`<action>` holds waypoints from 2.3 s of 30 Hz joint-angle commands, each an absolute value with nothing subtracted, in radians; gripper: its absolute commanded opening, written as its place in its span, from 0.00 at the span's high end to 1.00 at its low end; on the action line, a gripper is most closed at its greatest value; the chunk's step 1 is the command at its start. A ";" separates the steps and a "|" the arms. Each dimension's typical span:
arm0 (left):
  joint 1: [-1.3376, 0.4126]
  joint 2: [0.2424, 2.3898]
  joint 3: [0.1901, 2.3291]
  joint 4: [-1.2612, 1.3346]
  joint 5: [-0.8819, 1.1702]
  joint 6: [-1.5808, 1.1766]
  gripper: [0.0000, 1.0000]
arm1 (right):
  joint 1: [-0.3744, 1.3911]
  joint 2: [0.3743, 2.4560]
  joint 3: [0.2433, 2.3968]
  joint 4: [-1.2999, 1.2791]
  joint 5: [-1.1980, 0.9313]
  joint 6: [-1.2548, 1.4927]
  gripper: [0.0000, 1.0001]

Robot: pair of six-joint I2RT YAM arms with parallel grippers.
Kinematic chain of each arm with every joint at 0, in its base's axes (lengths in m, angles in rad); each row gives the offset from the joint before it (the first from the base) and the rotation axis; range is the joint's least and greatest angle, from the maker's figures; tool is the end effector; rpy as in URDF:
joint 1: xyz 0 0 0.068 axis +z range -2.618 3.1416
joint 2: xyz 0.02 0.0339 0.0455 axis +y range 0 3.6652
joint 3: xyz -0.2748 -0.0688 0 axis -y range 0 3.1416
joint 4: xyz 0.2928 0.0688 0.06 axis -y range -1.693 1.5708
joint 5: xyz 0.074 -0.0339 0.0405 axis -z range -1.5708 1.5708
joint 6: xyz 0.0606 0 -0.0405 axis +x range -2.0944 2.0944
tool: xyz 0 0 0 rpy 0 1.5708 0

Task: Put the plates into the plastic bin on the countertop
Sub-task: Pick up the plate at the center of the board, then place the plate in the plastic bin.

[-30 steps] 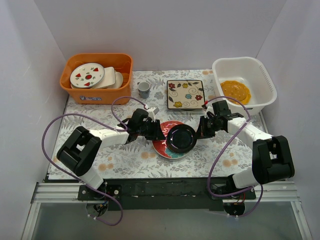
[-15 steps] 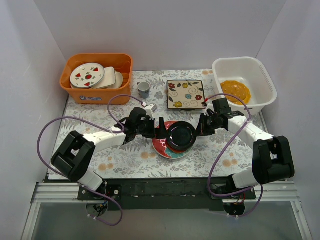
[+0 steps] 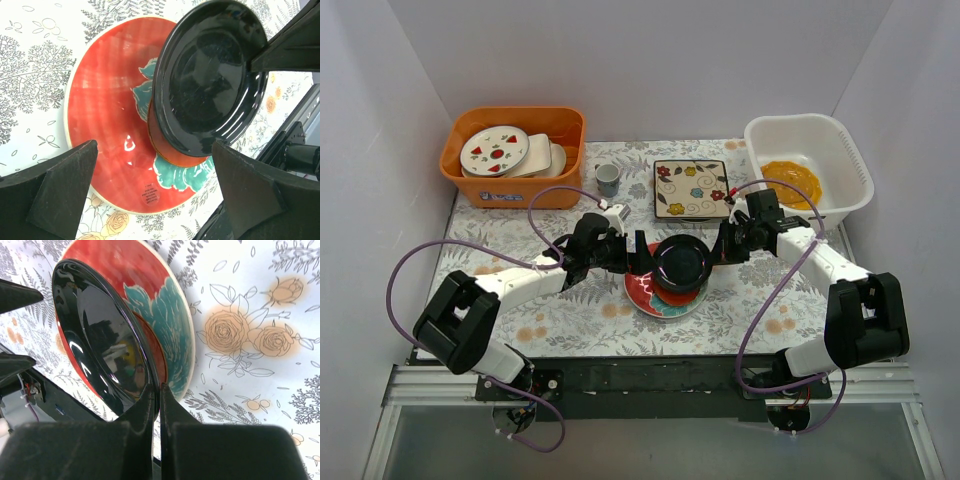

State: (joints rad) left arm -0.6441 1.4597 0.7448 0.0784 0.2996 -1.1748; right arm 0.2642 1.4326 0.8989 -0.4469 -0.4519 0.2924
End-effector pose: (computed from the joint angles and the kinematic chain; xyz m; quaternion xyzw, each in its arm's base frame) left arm 0.2740 -0.2281 0.1616 -0.1667 0.8696 -0.4333 0.1683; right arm 0.3177 0.1134 0.1816 -0.0520 0.9333 0.2840 0.2136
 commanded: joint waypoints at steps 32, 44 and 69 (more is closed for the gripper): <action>-0.649 1.309 0.672 0.098 0.253 -1.160 0.02 | 0.245 1.574 1.259 -0.433 -0.390 0.314 0.99; -0.649 1.313 0.669 0.094 0.252 -1.160 0.02 | 0.126 1.632 1.417 -0.468 -0.385 0.304 0.99; -0.649 1.327 0.698 0.071 0.244 -1.144 0.02 | -0.067 1.632 1.502 -0.416 -0.393 0.367 0.99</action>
State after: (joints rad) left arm -0.6441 1.3502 0.6781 0.0761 0.2573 -1.1645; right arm -0.0414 1.6459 1.4517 -0.4698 -0.3870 0.3420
